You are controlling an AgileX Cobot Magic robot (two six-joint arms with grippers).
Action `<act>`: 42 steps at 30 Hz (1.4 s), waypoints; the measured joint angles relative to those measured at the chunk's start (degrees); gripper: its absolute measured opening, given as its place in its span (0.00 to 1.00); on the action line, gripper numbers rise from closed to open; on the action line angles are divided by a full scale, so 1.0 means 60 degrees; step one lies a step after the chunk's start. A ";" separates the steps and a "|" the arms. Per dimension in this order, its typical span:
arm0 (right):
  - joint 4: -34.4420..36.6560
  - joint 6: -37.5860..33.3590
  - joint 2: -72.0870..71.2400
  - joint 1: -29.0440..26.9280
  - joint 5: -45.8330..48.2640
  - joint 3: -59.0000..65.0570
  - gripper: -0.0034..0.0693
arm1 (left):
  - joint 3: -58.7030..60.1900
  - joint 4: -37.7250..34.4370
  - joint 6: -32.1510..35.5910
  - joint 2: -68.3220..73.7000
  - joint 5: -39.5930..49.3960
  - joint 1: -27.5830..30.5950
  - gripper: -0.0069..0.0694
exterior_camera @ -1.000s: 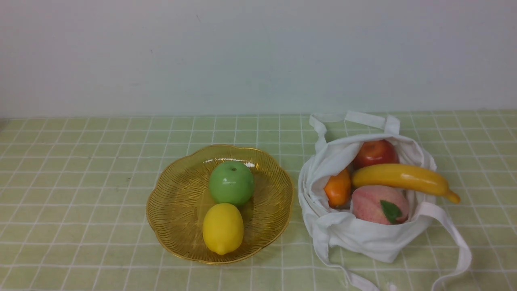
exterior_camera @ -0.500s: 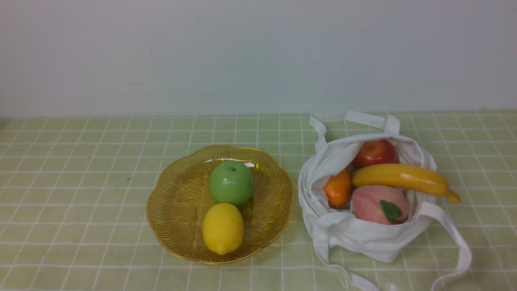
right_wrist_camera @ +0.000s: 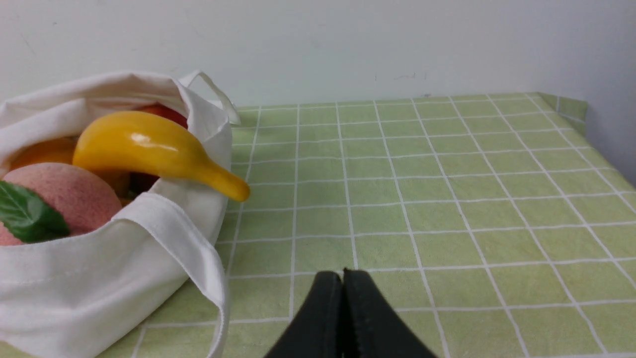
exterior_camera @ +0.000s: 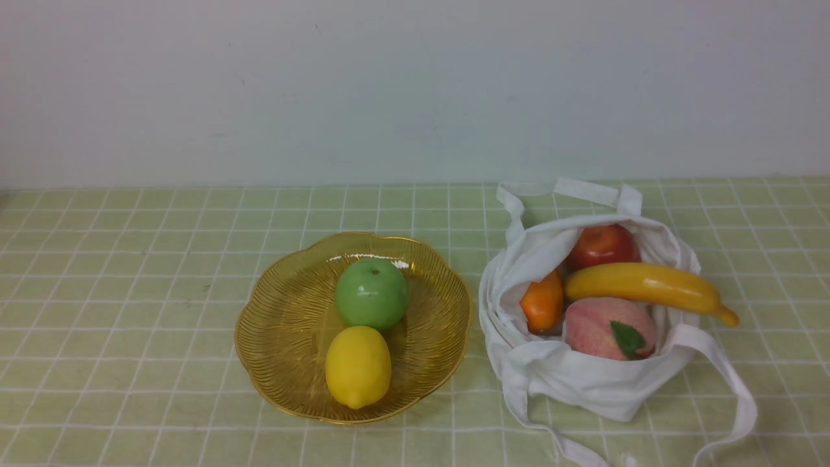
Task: Take the fruit out of the bag on the green coffee tablecloth and place them on the plate.
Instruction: 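Reach into the bag and grasp the banana with the right gripper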
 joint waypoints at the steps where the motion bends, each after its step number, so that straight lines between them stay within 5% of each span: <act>1: 0.0000 0.0000 0.0000 0.0000 0.0000 0.0000 0.03 | 0.0000 0.0000 0.0000 0.0000 0.0000 0.0000 0.08; 6: 0.0613 0.0457 0.0000 0.0000 -0.0219 0.0012 0.03 | 0.0000 0.0000 0.0000 0.0000 0.0000 0.0000 0.08; 11: 0.4412 0.2630 0.0000 0.0000 -0.1283 0.0067 0.03 | 0.0000 0.0000 0.0000 0.0000 0.0000 0.0000 0.08; 14: 0.5601 0.3061 0.0000 0.0000 -0.1460 0.0067 0.03 | 0.0000 0.0000 0.0000 0.0000 0.0000 0.0000 0.08; 20: 0.5864 0.3144 0.0000 0.0000 -0.1452 0.0067 0.03 | 0.0000 0.0000 0.0000 0.0000 0.0000 0.0000 0.08; 25: 0.5859 0.2127 0.0000 0.0000 -0.1328 -0.0093 0.03 | 0.0000 0.0000 0.0000 0.0000 0.0000 0.0000 0.08; 26: 0.5770 0.0940 0.0000 0.0000 -0.1189 -0.0784 0.03 | 0.0000 0.0000 0.0000 0.0000 0.0000 0.0000 0.08; 30: 0.5708 -0.0509 0.0050 0.0000 -0.0849 -0.2048 0.03 | 0.0000 0.0000 0.0000 0.0000 0.0000 0.0000 0.08; 33: 0.5658 -0.1862 0.0956 0.0000 0.0447 -0.3533 0.03 | 0.0000 0.0000 0.0000 0.0000 0.0000 0.0000 0.08; 42: 0.5620 -0.3487 0.5431 0.0000 0.5523 -0.5351 0.03 | 0.0000 0.0000 0.0000 0.0000 0.0000 0.0000 0.08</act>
